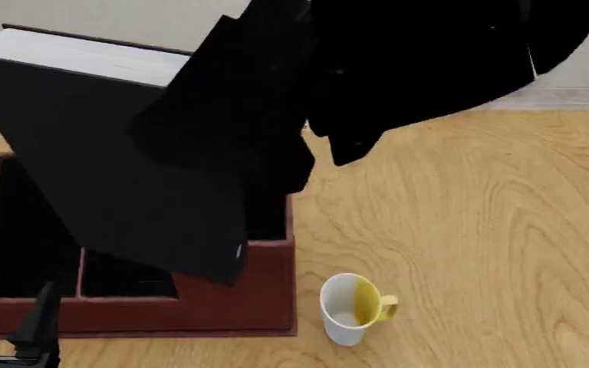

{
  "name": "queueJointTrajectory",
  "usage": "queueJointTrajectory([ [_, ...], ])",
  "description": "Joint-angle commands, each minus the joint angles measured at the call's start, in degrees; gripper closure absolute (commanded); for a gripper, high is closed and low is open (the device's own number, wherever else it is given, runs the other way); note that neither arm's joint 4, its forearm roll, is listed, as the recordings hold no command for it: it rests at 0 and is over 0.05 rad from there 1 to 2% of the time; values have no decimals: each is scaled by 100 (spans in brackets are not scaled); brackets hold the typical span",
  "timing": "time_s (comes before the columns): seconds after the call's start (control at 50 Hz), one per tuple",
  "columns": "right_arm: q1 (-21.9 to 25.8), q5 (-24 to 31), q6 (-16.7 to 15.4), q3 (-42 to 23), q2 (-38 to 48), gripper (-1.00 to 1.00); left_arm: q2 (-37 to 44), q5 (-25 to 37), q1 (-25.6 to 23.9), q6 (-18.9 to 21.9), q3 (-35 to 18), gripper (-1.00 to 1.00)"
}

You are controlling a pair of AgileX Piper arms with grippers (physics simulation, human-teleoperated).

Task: Pick up the book and place it in the right compartment of the caddy.

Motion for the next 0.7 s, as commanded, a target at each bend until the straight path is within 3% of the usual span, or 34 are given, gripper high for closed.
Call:
queueJointTrajectory([
  [0.02, -666, 35, 80, -601, 187, 100, -1, 0, 1, -1, 0, -100],
  [0.28, -1103, 35, 20, -1037, 508, 100, 1, 0, -1, -1, 0, -100],
  [0.46, -1316, -66, 175, -1083, 625, 100, 0, 0, 1, 0, 0, -100],
  [0.58, -1531, -964, 435, 161, 104, 100, 0, 0, 0, 0, 0, -100],
  [0.64, -1690, -1200, 400, 457, 16, 100, 0, 0, 1, -1, 0, -100],
  [0.7, -1704, -1522, 600, 933, -204, 100, 0, 0, 0, -1, 0, -100],
])
